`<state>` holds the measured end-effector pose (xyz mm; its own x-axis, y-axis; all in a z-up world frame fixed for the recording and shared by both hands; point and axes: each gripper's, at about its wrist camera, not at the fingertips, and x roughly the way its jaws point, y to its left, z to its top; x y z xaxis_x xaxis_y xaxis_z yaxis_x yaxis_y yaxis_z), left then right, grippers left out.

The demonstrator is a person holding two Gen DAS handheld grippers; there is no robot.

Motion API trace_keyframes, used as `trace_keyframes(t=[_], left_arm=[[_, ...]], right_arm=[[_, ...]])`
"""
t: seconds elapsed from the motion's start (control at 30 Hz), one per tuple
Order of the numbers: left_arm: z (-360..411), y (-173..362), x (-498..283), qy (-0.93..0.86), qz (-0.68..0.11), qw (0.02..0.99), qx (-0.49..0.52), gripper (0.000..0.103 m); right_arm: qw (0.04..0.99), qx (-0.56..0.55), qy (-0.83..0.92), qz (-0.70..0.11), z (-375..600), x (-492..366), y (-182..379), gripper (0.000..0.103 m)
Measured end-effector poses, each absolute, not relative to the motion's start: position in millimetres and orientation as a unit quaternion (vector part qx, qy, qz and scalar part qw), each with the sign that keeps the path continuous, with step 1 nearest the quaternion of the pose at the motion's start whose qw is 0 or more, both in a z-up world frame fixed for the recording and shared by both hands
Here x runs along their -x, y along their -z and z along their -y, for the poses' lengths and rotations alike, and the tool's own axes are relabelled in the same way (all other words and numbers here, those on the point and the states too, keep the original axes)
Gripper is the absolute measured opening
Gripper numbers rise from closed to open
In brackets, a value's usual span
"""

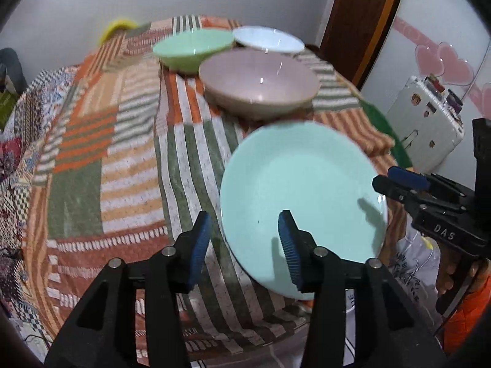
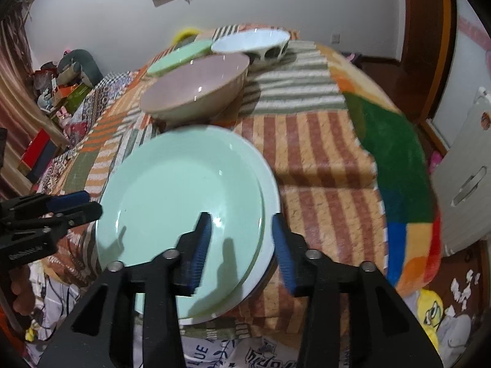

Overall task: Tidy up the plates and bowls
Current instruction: 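Lower the mint green plate onto the white plate and open both grippers, then move both grippers to the rim of the pink bowl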

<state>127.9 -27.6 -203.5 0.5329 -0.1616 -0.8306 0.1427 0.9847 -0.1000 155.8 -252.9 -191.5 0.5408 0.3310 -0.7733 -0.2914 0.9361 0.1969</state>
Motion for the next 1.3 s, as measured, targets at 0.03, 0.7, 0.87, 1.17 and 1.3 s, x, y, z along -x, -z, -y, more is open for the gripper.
trace_keyframes(t=[0.03, 0.7, 0.87, 1.17, 1.3], left_arm=[[28, 199, -127, 0.088, -0.47, 0.878, 0.009, 0.047], [-2, 144, -183, 0.055, -0.385, 0.921, 0.028, 0.071], [-8, 150, -212, 0.049, -0.384, 0.921, 0.029, 0.071], [-9, 180, -262, 0.054, -0.411, 0.909, 0.037, 0.071], [-7, 190, -277, 0.058, -0.413, 0.908, 0.031, 0.058]], right_arm=[[0.879, -0.021, -0.176, -0.442, 254, -156, 188, 0.043], [0.909, -0.034, -0.191, -0.369, 243, -200, 136, 0.055], [0.911, -0.033, -0.191, -0.364, 234, -225, 135, 0.056], [0.902, -0.052, -0.19, -0.383, 225, -261, 154, 0.056], [0.897, -0.061, -0.191, -0.393, 223, -272, 162, 0.056]])
